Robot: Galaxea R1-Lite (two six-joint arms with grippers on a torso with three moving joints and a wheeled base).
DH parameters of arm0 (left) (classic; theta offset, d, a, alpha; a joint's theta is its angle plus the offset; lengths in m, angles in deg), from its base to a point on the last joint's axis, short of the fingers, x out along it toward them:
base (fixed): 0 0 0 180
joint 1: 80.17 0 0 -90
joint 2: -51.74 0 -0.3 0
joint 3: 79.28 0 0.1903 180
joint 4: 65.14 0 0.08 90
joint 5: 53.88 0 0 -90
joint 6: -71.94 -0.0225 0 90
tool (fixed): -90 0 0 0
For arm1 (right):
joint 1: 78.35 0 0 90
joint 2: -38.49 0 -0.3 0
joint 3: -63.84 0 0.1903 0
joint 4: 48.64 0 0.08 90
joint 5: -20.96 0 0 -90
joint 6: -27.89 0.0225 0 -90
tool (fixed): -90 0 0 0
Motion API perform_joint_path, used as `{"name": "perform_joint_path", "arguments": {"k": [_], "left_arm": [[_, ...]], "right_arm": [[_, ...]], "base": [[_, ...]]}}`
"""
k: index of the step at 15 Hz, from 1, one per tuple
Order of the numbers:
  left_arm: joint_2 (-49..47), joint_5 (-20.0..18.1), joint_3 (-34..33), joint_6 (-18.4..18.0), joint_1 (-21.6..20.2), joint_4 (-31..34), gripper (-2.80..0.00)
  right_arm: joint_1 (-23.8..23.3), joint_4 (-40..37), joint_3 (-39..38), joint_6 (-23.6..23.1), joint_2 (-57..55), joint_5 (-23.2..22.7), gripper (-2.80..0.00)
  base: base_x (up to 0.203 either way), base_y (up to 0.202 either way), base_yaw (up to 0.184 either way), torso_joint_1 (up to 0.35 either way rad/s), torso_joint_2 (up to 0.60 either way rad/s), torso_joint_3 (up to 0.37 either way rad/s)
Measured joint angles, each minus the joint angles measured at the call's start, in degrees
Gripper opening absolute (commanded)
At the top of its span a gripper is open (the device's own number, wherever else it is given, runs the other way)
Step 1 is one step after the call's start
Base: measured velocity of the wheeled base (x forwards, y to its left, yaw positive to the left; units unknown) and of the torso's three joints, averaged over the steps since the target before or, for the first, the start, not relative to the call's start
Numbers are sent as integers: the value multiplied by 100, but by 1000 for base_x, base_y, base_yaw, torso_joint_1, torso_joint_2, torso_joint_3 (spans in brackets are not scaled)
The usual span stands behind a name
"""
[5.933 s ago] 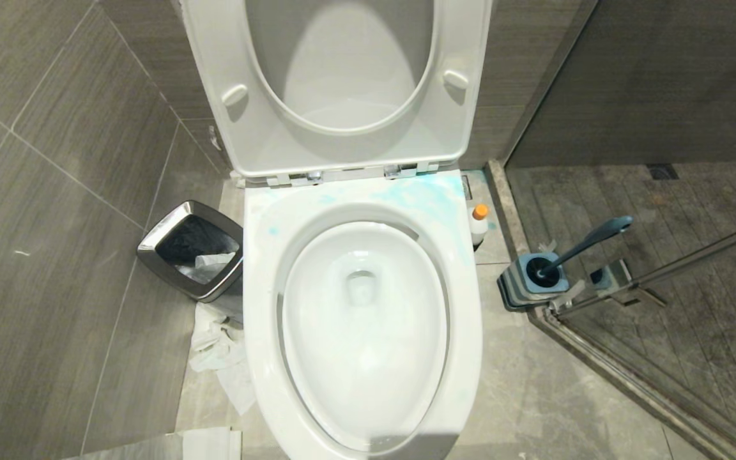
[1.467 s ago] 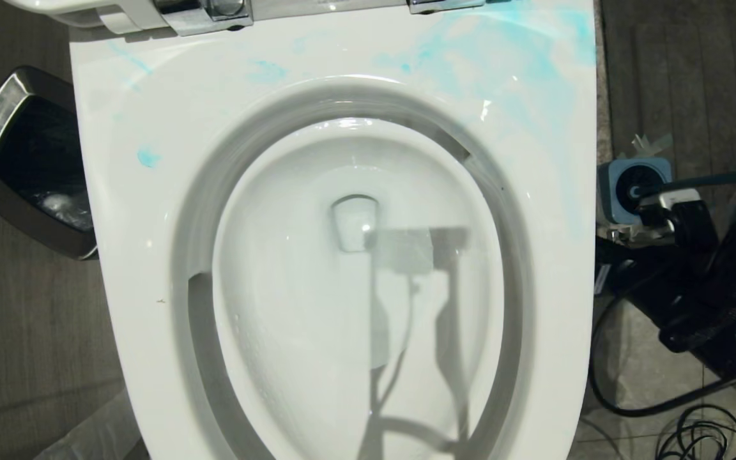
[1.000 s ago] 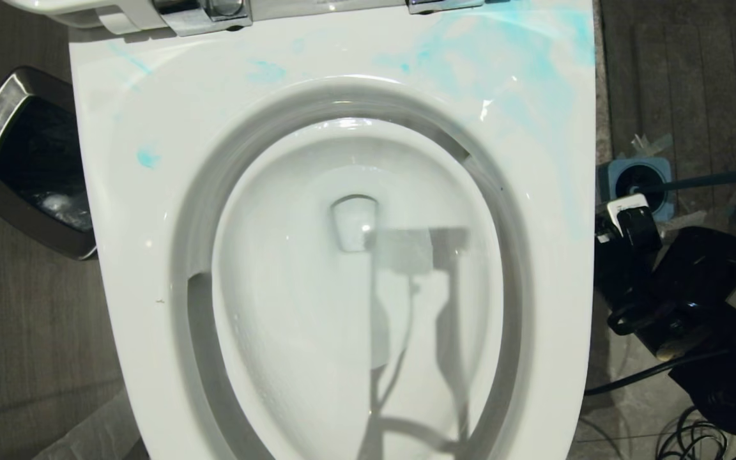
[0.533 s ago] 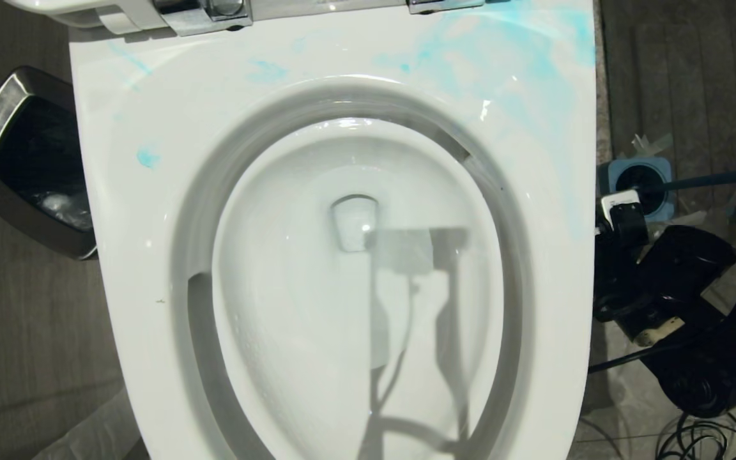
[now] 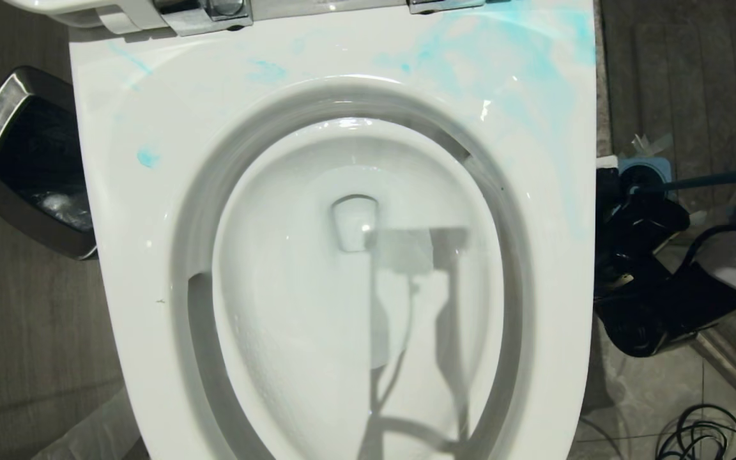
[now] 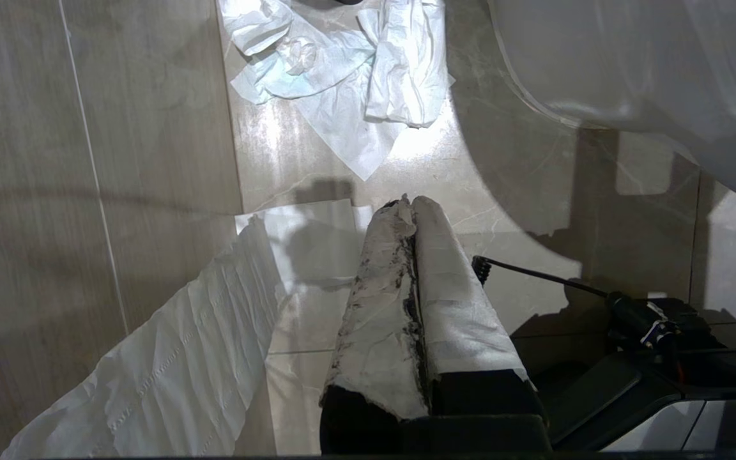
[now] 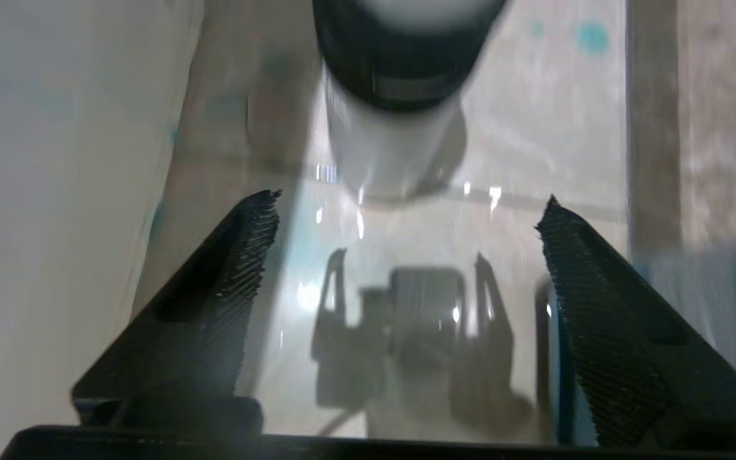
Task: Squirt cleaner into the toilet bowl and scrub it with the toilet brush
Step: Pour in the cleaning agent
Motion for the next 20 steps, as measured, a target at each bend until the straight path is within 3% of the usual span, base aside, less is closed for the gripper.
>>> {"name": "perform_joint_path", "arguments": {"k": [5, 10, 15, 19, 20], "left_arm": [[0, 0, 0, 3, 0, 0, -280], [0, 0, 0, 0, 0, 0, -280], [0, 0, 0, 2, 0, 0, -280], [0, -2, 0, 2, 0, 0, -280], [0, -1, 0, 1, 0, 0, -280]], "right_arm": [[-22, -367, 1503, -53, -467, -66, 0], [-43, -637, 2804, -225, -1066, -501, 0], [-46, -593, 3708, -575, -1430, -716, 0], [-52, -582, 4002, -682, -1540, -723, 0], [-52, -572, 4062, -689, -1572, -727, -280]], "base": [[0, 0, 0, 0, 0, 0], [0, 0, 0, 0, 0, 0], [0, 0, 0, 0, 0, 0], [0, 0, 0, 0, 0, 0], [0, 0, 0, 0, 0, 0]]}}
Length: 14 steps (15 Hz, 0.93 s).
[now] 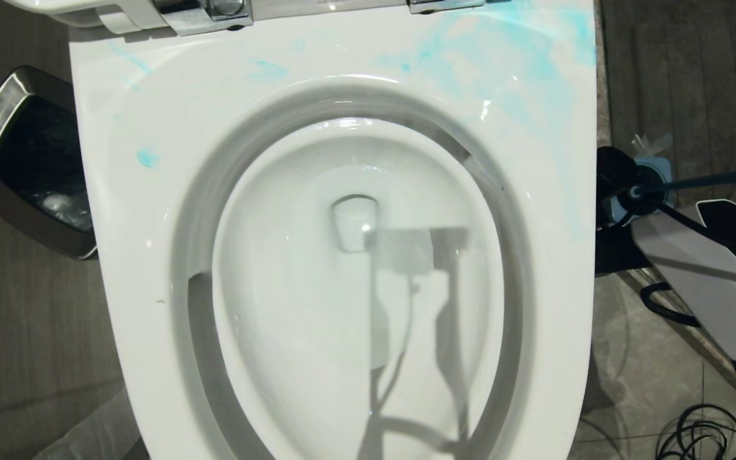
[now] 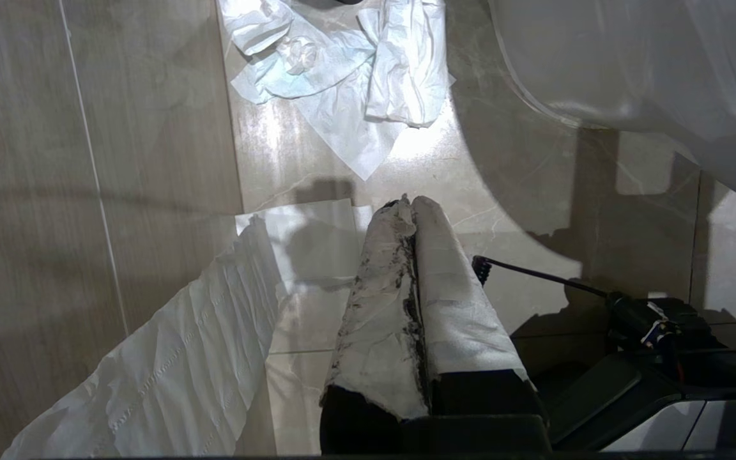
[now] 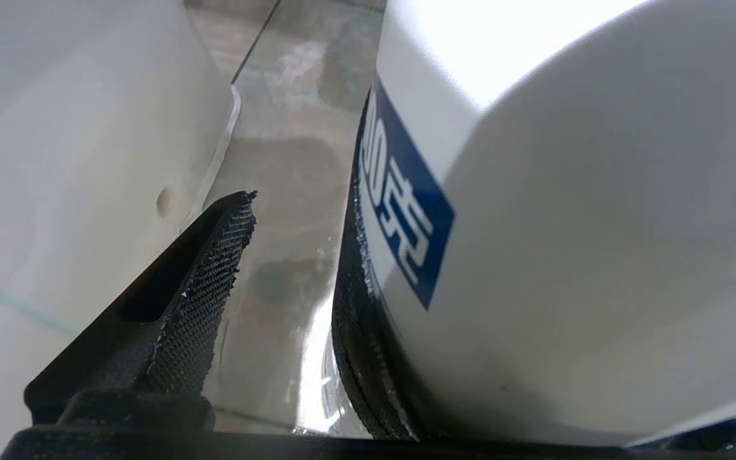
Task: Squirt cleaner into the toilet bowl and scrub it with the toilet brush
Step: Pour in the cleaning agent
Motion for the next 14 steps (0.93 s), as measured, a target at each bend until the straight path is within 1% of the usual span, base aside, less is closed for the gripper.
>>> {"name": "perform_joint_path", "arguments": {"k": [7, 10, 12, 14], "left_arm": [[0, 1, 0, 2, 0, 0, -280], [0, -2, 0, 1, 0, 0, -280], [0, 1, 0, 0, 0, 2, -280], [0, 1, 0, -1, 0, 0, -280]], "right_arm": [[1, -22, 73, -117, -71, 13, -280], [14, -160, -257, -113, 171, 43, -280], [21, -403, -534, -109, 509, 113, -280], [28, -720, -896, -119, 993, 355, -280]], "base": [[0, 0, 0, 0, 0, 0], [0, 0, 0, 0, 0, 0], [0, 0, 0, 0, 0, 0], [0, 0, 0, 0, 0, 0]]}}
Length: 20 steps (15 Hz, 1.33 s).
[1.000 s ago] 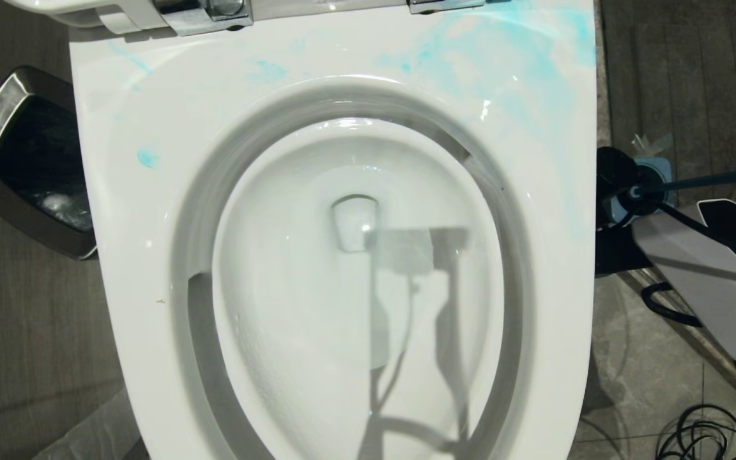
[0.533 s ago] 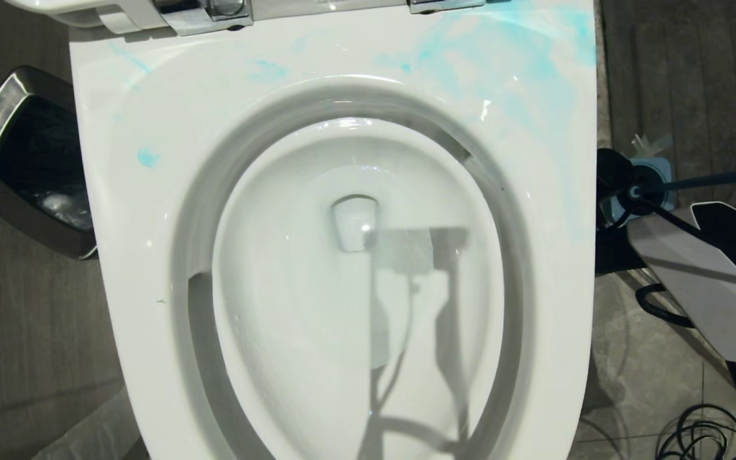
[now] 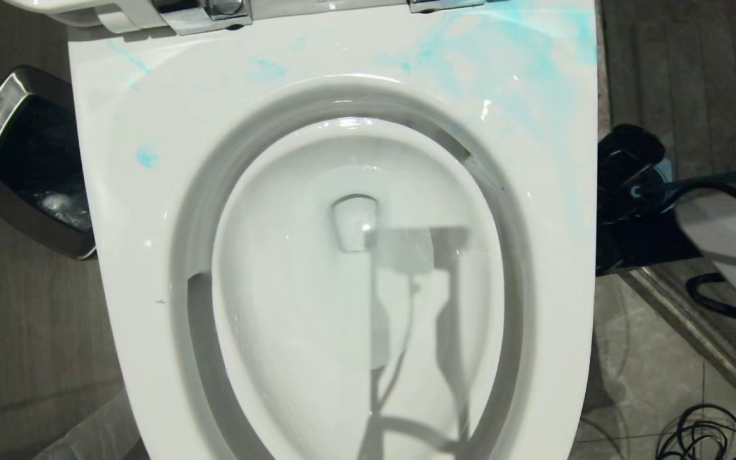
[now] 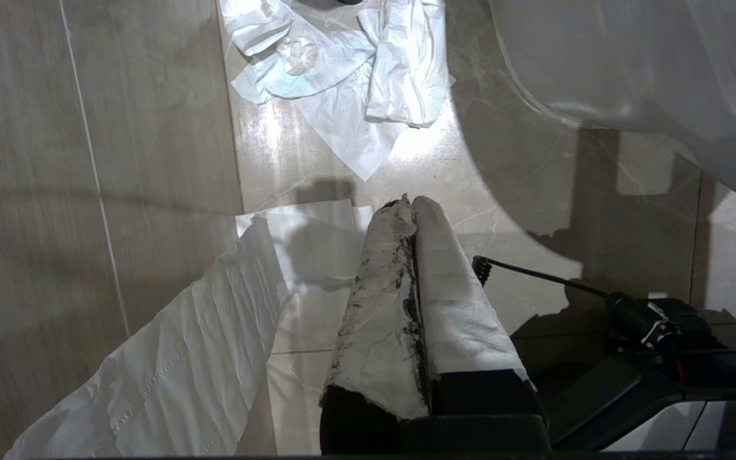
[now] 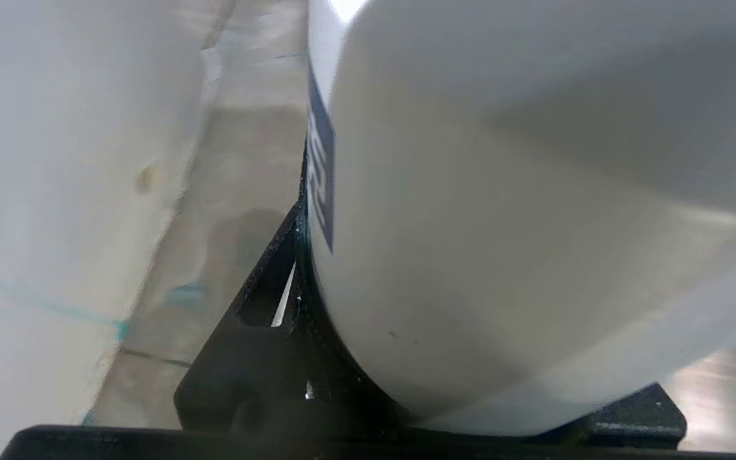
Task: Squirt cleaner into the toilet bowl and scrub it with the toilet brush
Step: Pour in the cleaning agent
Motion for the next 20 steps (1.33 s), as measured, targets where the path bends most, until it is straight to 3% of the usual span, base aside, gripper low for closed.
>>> {"name": "perform_joint_path", "arguments": {"k": [6, 10, 13, 17, 20], "left_arm": [[0, -2, 0, 0, 0, 0, -280], [0, 0, 0, 5, 0, -2, -280], [0, -1, 0, 3, 0, 0, -280], [0, 0, 0, 1, 0, 0, -280], [0, -2, 0, 2, 0, 0, -280]], "right_arm": [[37, -1338, -1611, 112, 1864, 963, -280], [122, -1527, -2855, 296, 3106, 1264, -280], [163, -1516, -3434, 59, 3931, 1460, -280], [229, -1557, -3691, -40, 4714, 1407, -280], [233, -1855, -4044, -161, 5194, 1047, -280]], "base": [[0, 0, 0, 0, 0, 0], [0, 0, 0, 0, 0, 0], [0, 0, 0, 0, 0, 0], [0, 0, 0, 0, 0, 0], [0, 0, 0, 0, 0, 0]]}}
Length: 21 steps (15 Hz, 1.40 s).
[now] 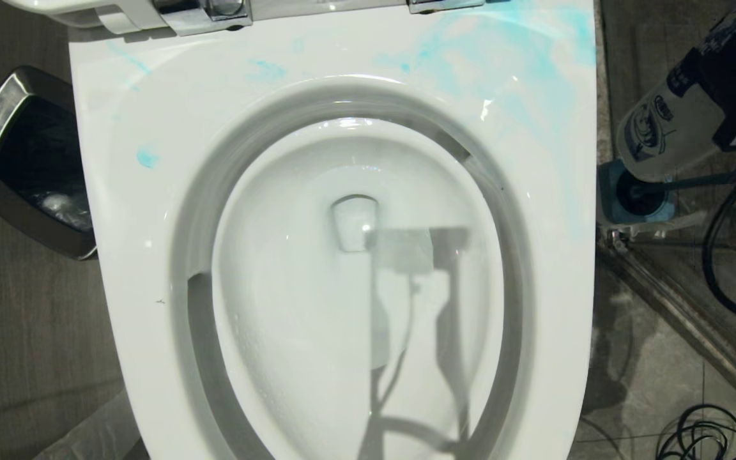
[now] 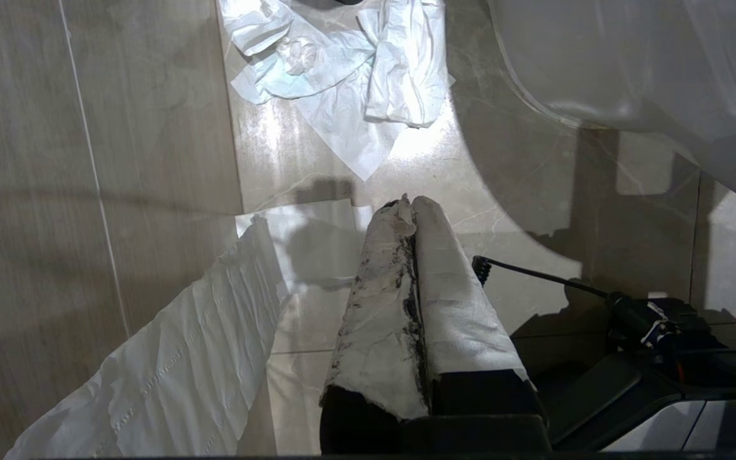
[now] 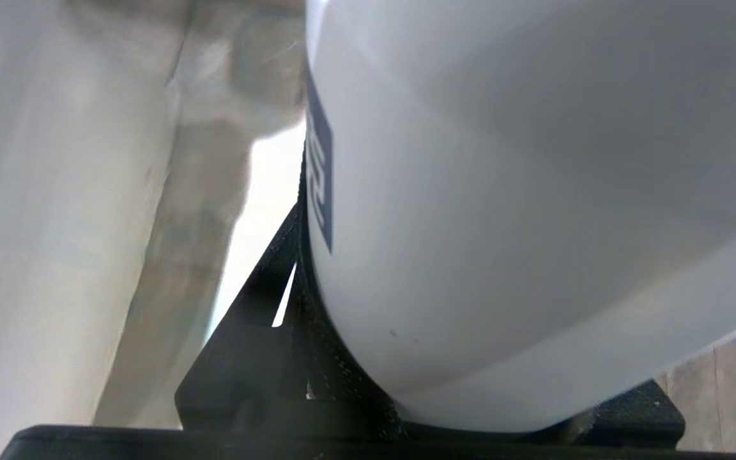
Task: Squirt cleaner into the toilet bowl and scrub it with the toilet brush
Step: Pour in the cleaning agent
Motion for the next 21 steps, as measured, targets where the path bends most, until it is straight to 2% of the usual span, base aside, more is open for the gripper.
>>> {"name": "perform_joint_path", "arguments": {"k": [4, 9, 21], "left_arm": [[0, 2, 0, 1, 0, -2, -280], [0, 0, 0, 36, 0, -5, -280], [0, 2, 0, 34, 2, -3, -280]], "right_arm": [[1, -61, 11, -369, 228, -32, -280], [2, -61, 29, -569, 269, 120, -280], [2, -61, 18, -627, 296, 161, -280]], "base": [[0, 0, 0, 0, 0, 0], [0, 0, 0, 1, 0, 78], [0, 0, 0, 2, 3, 199]]}}
